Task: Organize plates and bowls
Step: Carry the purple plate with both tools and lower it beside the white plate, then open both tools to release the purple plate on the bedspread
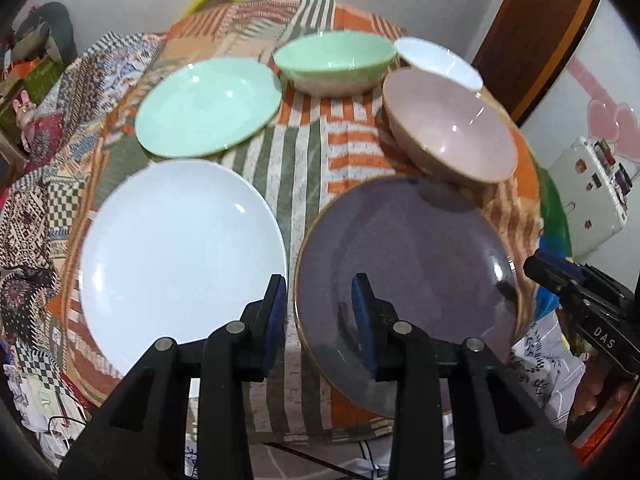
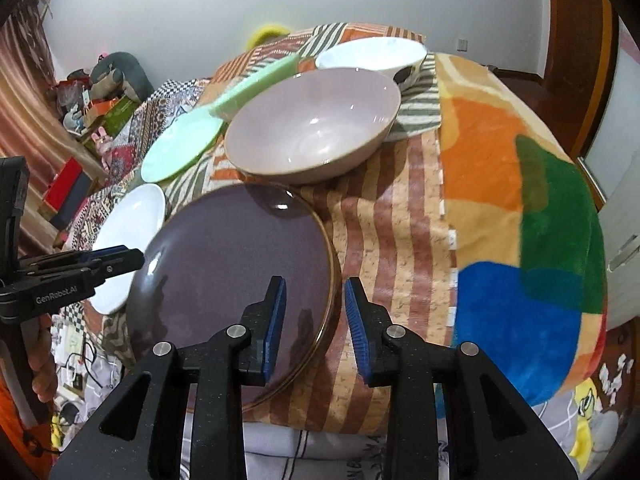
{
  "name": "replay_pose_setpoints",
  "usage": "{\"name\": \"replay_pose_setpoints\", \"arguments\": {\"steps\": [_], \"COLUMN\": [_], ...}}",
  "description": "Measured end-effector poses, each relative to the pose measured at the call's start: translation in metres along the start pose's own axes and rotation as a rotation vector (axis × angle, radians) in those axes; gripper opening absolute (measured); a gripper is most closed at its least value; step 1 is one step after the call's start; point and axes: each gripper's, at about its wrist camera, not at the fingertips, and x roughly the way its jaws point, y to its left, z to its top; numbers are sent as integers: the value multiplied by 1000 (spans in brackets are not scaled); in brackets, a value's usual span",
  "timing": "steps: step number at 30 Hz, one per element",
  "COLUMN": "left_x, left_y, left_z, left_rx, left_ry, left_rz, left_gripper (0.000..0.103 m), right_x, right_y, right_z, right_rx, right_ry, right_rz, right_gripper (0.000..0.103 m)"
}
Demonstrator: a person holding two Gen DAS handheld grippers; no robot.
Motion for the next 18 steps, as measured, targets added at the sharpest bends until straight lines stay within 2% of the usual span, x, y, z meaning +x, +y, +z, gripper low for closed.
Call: {"name": "replay_pose_setpoints", "arguments": {"steps": [3, 5, 8, 12, 14, 18], "left_x": [-21, -32, -53, -74, -83, -90], "left_y": [3, 5, 8, 12, 19, 32], "left_z": [0, 0, -1, -4, -6, -9], "left_rx": [0, -4, -2, -6, -18, -37], "left_ry": [-48, -78, -134, -196, -220, -241], "left_rz": [-2, 0, 10, 28, 27, 41], "left_gripper": [39, 44, 47, 60, 62, 67], "right_x": [-9, -14, -22, -28, -30, -31], "right_y": [5, 9, 19, 31, 38, 54], "right_z": [3, 6, 12, 21, 24, 29], "right_rx": [-9, -17, -38, -67, -81, -116], "right_ry": [-23, -46, -80, -113, -128, -149], "right_rz": [2, 3, 9, 27, 36, 53], "right_gripper": [30, 37, 39, 42, 54, 57]}}
